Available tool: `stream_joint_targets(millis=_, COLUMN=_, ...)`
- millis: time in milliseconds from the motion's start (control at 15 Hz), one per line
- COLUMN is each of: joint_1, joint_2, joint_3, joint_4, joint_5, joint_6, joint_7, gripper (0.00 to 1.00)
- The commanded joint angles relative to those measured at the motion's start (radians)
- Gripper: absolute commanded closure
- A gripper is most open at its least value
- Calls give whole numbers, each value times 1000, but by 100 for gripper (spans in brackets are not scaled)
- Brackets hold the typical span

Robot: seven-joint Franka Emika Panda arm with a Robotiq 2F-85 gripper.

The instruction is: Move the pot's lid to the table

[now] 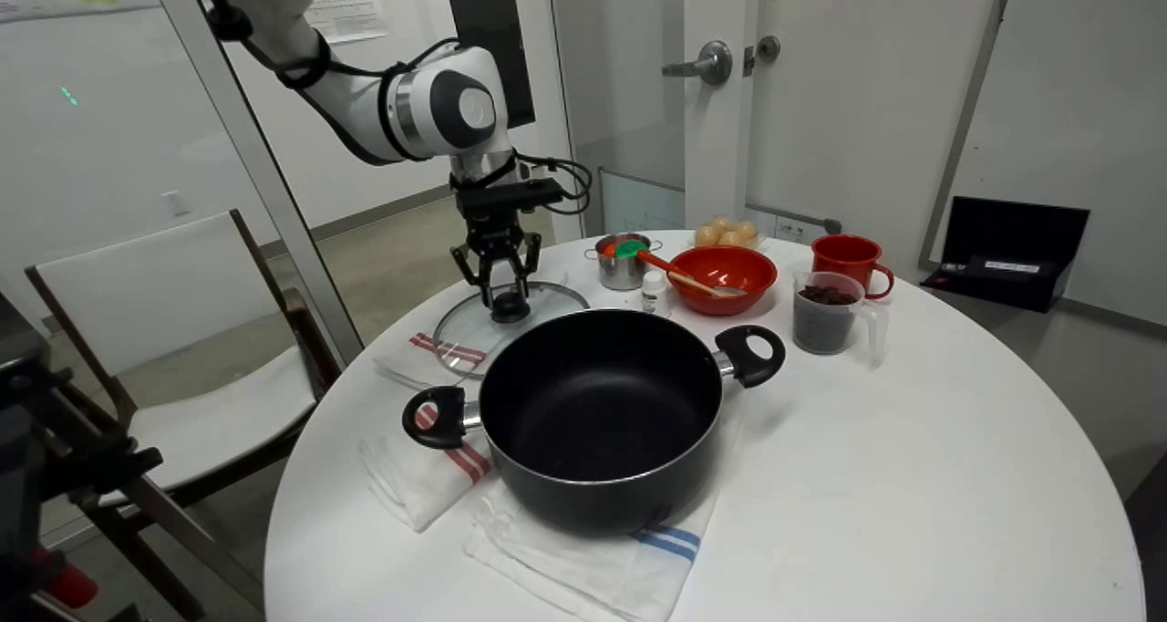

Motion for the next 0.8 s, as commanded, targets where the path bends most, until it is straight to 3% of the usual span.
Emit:
stream_joint_targets(millis=0, joint_1=-21, joint_2=12, joint_3=25, joint_4=14, joint_5=14, joint_6=13, joint_7=-32, gripper=76)
stream_joint_targets(millis=67, joint_1=-23, joint_2=11, joint_3=26, joint_4=13, joint_5=15, joint_6=13, joint_7=-30, gripper=76)
stream_joint_targets(millis=200, joint_1=-25, joint_2=9, joint_3=27, joint_4=8, joint_5=13, joint_6=12, joint_7=-25, gripper=25)
stream_joint_targets(millis=333, joint_1=-27, joint_2=1, joint_3=29, joint_4=-5, joint_5=10, joint_6=16, joint_7=-20, gripper=20)
stream_joint_targets(millis=533, joint_1=-24, joint_2=-32, joint_3=31, joint_4=-54, joint_5=4, joint_6=42, joint_7=-7, gripper=0)
stream_joint_targets(millis=733, joint_1=-23, joint_2=-74, joint_3=39, joint_4=-118, joint_5=-1, joint_6=85, joint_7=6, gripper=0)
